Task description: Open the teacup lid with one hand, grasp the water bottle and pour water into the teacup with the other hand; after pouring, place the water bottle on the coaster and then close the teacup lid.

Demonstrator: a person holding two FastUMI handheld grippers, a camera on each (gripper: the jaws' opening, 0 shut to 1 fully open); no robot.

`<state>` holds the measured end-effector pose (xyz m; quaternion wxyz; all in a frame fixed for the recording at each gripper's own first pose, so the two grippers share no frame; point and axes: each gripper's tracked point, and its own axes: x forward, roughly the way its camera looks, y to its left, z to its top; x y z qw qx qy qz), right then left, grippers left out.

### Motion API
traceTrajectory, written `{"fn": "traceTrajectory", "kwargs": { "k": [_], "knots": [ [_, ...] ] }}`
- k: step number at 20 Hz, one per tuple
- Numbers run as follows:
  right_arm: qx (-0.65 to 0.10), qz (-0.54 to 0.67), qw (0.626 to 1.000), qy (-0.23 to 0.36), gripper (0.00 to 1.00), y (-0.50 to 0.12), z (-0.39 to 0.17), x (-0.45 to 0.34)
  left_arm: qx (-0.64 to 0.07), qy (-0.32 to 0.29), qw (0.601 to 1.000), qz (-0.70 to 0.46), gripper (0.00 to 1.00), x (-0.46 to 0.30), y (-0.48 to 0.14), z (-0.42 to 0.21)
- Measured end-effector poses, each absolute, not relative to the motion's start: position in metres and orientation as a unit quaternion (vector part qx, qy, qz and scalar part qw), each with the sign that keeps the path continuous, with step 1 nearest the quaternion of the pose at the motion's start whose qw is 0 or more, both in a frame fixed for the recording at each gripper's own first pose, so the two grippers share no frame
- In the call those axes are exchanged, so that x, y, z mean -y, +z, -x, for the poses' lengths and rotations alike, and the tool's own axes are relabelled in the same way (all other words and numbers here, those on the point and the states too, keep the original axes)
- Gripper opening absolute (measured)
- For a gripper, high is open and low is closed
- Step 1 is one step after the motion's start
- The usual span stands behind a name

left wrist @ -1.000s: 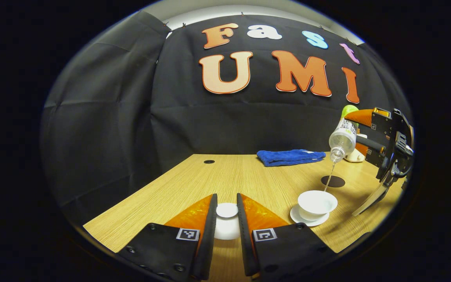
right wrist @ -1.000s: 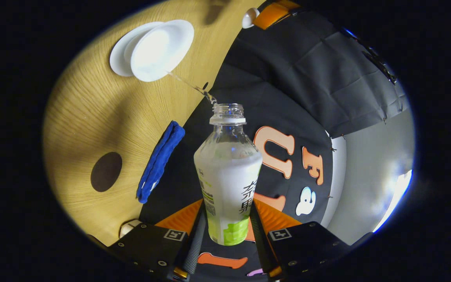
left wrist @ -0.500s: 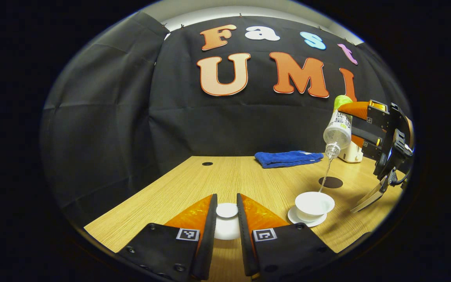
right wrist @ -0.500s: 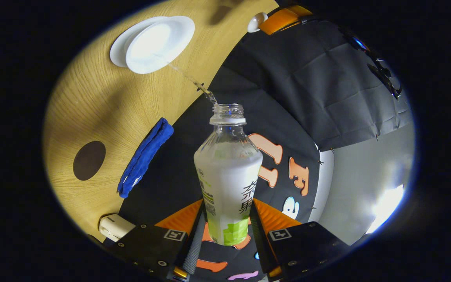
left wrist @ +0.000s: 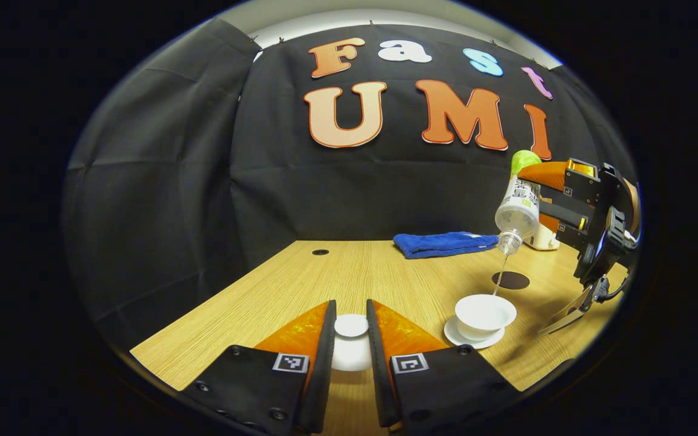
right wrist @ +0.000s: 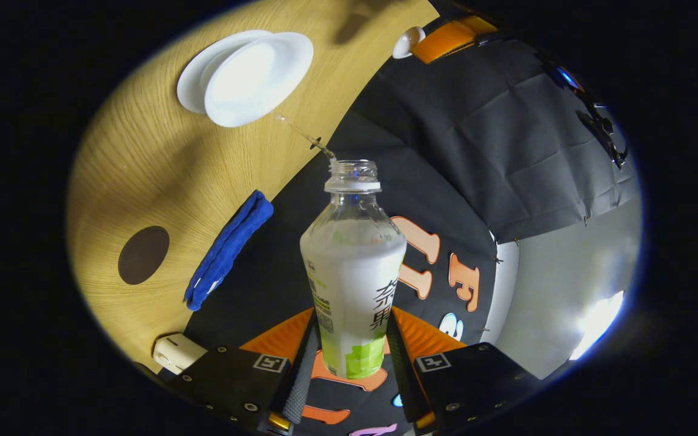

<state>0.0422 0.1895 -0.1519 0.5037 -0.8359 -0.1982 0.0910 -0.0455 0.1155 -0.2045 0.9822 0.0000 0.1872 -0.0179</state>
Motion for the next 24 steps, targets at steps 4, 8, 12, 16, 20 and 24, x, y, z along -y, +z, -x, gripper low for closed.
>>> {"fn": "traceTrajectory", "kwargs": {
  "k": [4, 8, 12, 16, 20, 24],
  "knots": [
    [0.194, 0.835, 0.504, 0.108, 0.59, -0.168, -0.036, -0.194, -0.187, -0.020, 0.982, 0.002, 0.35, -0.114, -0.205, 0.045],
    [0.188, 0.829, 0.512, 0.123, 0.62, -0.183, -0.029, -0.196, -0.185, -0.020, 0.983, 0.003, 0.34, -0.113, -0.203, 0.046],
    [0.156, 0.805, 0.554, 0.147, 0.62, -0.201, -0.026, -0.194, -0.183, -0.023, 0.983, 0.008, 0.34, -0.109, -0.200, 0.046],
    [0.114, 0.758, 0.616, 0.181, 0.63, -0.217, -0.021, -0.195, -0.180, -0.027, 0.983, 0.010, 0.34, -0.103, -0.198, 0.044],
    [0.041, 0.677, 0.701, 0.222, 0.63, -0.245, -0.019, -0.190, -0.172, -0.034, 0.984, 0.015, 0.35, -0.095, -0.190, 0.042],
    [-0.002, 0.582, 0.779, 0.234, 0.63, -0.243, -0.021, -0.186, -0.164, -0.045, 0.985, 0.022, 0.35, -0.082, -0.183, 0.040]
  ]
}}
